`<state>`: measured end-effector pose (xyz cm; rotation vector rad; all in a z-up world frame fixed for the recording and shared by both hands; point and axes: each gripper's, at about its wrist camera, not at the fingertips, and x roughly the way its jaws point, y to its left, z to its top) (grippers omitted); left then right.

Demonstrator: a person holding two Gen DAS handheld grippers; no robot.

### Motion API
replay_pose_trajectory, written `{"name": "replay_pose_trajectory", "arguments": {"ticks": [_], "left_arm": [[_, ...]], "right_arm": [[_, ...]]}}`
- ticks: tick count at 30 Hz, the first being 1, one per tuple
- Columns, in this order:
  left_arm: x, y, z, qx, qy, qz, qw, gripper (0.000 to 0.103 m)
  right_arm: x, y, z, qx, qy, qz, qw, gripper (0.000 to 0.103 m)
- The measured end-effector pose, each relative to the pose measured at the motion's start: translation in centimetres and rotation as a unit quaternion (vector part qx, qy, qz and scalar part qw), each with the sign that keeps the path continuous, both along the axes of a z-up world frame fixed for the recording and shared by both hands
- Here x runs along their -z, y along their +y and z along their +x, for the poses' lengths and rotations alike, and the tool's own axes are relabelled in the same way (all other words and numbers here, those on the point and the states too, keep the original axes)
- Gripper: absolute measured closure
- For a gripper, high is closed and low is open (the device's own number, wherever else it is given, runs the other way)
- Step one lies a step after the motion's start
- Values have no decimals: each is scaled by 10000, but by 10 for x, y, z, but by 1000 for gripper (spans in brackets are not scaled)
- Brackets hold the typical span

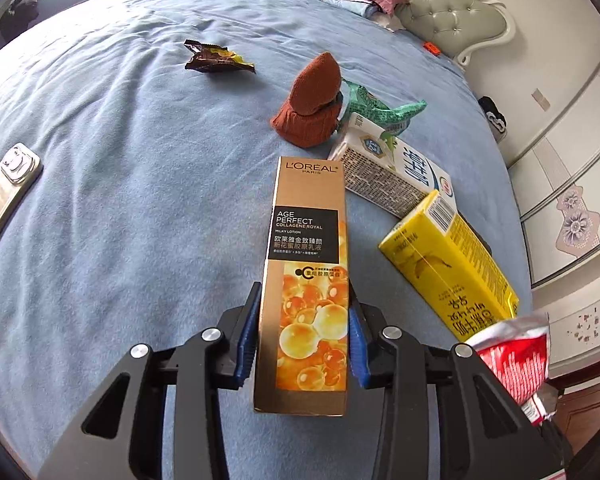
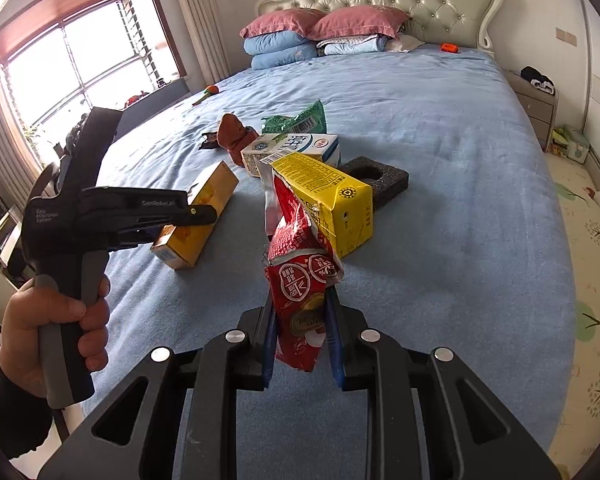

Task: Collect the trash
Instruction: 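Grasp the gold L'Oreal box with the left tool while the right grasps the red snack bag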

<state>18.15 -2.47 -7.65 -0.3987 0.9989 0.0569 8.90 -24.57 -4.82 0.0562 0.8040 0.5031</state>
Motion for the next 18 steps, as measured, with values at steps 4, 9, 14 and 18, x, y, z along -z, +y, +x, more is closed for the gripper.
{"name": "replay_pose_trajectory", "arguments": {"ticks": [4,9,14,18], "left_arm": [[-5,-15,-25,378,-115,115,9992,65],[-13,-41,-50,820,-295,211,9960,65],[-16,-81,-65,1417,-289,131,9894,65],[-10,-120,-77,1886,-192,98,9818,65]], "right_arm": [[-2,-11,-11,189,-6,143,9997,82],[-2,-35,-30,507,7,365,9980,81],[3,-71,-53,966,25,530,9939,81],[5,-106,-74,1375,-6,632,9885,81]]}}
